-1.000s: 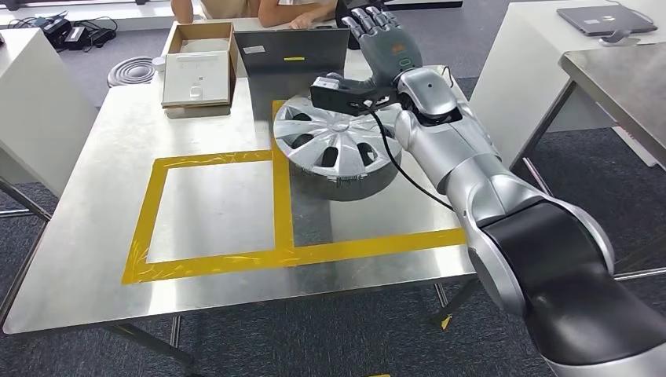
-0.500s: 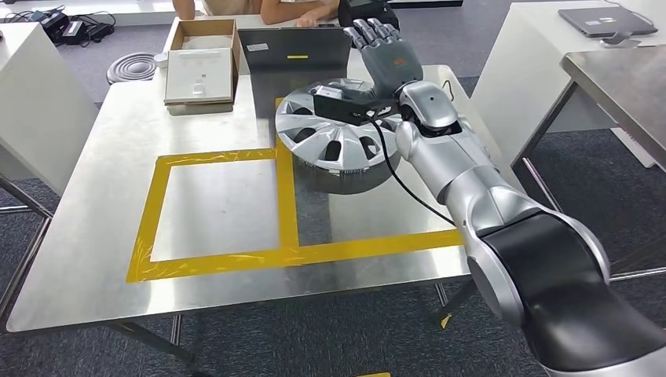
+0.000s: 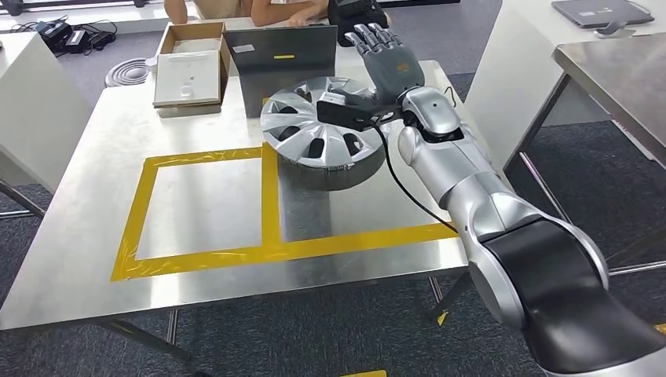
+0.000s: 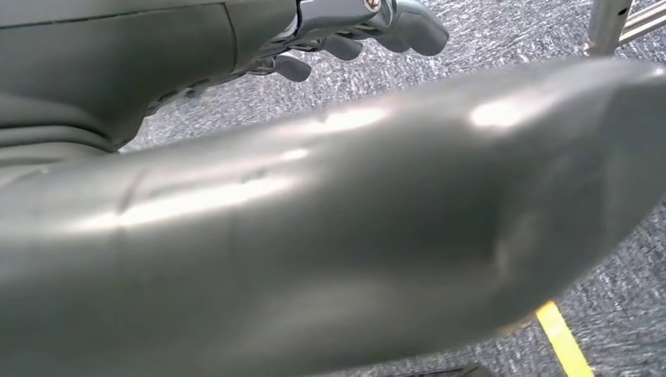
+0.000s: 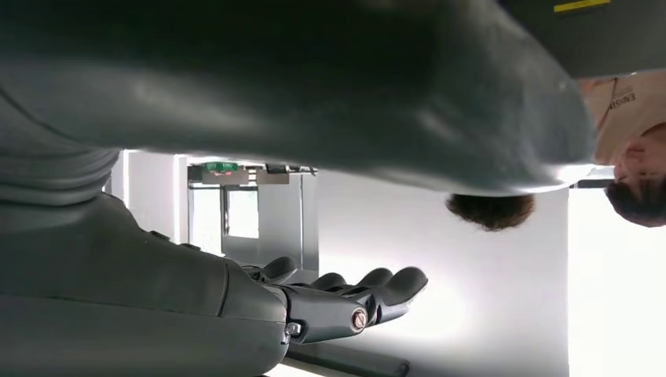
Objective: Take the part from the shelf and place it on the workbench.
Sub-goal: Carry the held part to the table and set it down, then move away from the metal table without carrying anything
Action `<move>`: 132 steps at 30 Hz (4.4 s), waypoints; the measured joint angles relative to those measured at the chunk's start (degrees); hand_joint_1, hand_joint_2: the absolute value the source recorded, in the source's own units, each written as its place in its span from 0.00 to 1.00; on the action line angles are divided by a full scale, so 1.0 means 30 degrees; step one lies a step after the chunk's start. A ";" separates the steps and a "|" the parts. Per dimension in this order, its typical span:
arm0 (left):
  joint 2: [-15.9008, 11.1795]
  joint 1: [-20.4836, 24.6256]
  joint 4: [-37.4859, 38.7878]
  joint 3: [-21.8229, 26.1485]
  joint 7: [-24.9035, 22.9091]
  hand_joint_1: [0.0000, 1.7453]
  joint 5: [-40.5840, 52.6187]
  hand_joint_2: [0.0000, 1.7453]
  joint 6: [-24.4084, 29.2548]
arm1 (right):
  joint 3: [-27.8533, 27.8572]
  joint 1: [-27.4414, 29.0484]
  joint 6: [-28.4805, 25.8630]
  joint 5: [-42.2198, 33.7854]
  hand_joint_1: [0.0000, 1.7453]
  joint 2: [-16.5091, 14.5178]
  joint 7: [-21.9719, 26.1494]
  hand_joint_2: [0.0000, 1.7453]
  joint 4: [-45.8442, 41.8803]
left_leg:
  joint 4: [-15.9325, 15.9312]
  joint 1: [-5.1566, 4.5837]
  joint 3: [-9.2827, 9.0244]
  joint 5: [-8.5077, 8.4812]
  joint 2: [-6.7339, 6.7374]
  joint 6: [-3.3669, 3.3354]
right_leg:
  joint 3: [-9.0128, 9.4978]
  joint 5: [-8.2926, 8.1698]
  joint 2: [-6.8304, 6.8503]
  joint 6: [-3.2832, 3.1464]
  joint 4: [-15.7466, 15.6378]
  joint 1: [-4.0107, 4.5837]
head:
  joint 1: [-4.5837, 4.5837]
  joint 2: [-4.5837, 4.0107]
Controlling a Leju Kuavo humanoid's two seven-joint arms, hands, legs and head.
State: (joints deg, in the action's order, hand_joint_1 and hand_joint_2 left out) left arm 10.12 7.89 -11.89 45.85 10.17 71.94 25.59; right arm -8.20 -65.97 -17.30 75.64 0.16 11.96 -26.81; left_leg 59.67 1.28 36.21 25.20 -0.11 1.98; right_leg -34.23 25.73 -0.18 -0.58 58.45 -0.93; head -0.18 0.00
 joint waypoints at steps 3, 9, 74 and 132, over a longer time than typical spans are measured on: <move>-0.0031 0.0019 0.0000 -0.0015 -0.0057 0.00 0.0038 0.00 -0.0018 | 0.0000 0.0166 0.0035 0.0011 0.00 -0.0217 0.0124 0.00 -0.0146 | 0.3103 -0.0010 0.0894 0.1978 0.0004 0.0088 | -0.0506 -0.0415 0.0009 -0.0250 0.0007 0.0075 | 0.0036 0.0000; -0.0073 0.0073 -0.0003 -0.0042 -0.0152 0.00 0.0179 0.00 -0.0066 | -0.0002 0.0335 0.0095 0.0022 0.00 -0.0363 0.0231 0.00 -0.0476 | 0.0081 -0.0106 -0.1860 0.1519 -0.0063 -0.0106 | -0.1406 -0.1206 0.0003 0.0127 0.0205 0.0172 | 0.0033 0.0000; -0.0510 0.0081 -0.0093 -0.2138 -0.2432 0.00 0.2251 0.00 -0.1266 | -0.0208 0.2145 0.3453 -0.0525 0.00 0.0634 0.1886 0.00 0.0953 | 0.0332 -0.0122 -0.1274 0.1291 -0.0133 -0.0649 | -0.2179 -0.2283 0.0192 0.0625 0.0043 0.0198 | -0.0270 0.0000; -0.2109 -0.3774 -0.1648 -1.0135 -0.3570 0.00 -1.4483 0.00 -0.6617 | 0.0661 1.6511 0.6056 -1.6365 0.00 0.0208 -0.1743 0.00 0.1278 | 0.0067 -0.0128 -0.0670 0.0544 -0.0019 -0.0582 | -0.0404 -0.0367 0.0176 0.0331 0.0009 0.0387 | -0.0415 0.0000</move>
State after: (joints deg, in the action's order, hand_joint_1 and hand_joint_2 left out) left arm 3.80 -3.43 -16.84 15.45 -0.54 28.49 5.74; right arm -6.21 -16.44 0.87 26.54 0.79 6.73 -22.97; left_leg 59.88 0.90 34.21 26.83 -0.17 0.24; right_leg -35.45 24.62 0.35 0.41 58.48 0.23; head -1.43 0.00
